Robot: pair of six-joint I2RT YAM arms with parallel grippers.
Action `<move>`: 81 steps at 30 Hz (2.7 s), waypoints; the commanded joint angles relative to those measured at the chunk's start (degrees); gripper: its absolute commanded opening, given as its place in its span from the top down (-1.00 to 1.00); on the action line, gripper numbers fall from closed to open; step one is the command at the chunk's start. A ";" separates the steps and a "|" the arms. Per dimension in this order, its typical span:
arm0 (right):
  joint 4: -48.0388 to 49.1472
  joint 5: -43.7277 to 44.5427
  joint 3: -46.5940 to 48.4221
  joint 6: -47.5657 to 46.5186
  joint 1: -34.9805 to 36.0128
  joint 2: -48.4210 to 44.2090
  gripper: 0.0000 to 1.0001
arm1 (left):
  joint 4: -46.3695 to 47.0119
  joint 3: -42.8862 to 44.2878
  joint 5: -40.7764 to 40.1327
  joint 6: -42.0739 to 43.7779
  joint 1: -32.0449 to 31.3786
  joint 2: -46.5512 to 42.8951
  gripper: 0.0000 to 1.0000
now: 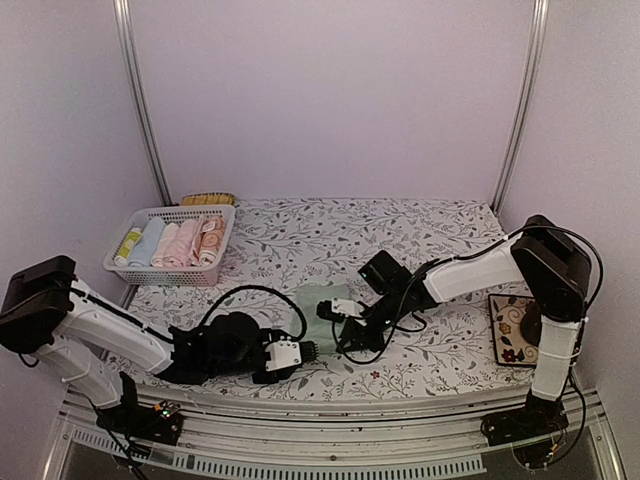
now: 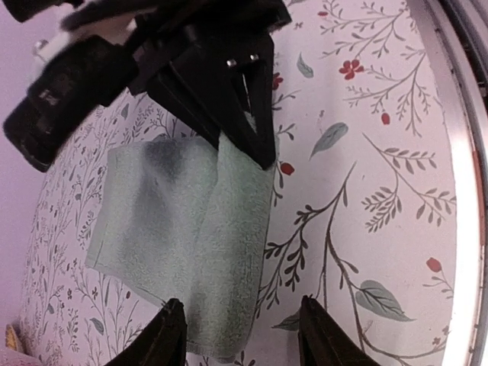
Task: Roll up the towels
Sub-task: Roll the towel at the center of the board.
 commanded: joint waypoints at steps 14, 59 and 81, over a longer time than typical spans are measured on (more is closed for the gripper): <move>-7.33 -4.41 0.97 3.04 -2.20 3.35 0.87 | 3.36 7.58 -11.40 7.09 -3.65 15.65 -0.02; 32.57 28.21 -27.44 -4.70 -2.97 -34.64 -0.98 | -34.87 30.50 28.64 -7.50 12.54 23.35 1.00; 54.10 32.10 -35.88 -12.95 -2.77 -41.56 -0.98 | -45.96 43.45 47.11 -16.16 21.90 35.71 1.00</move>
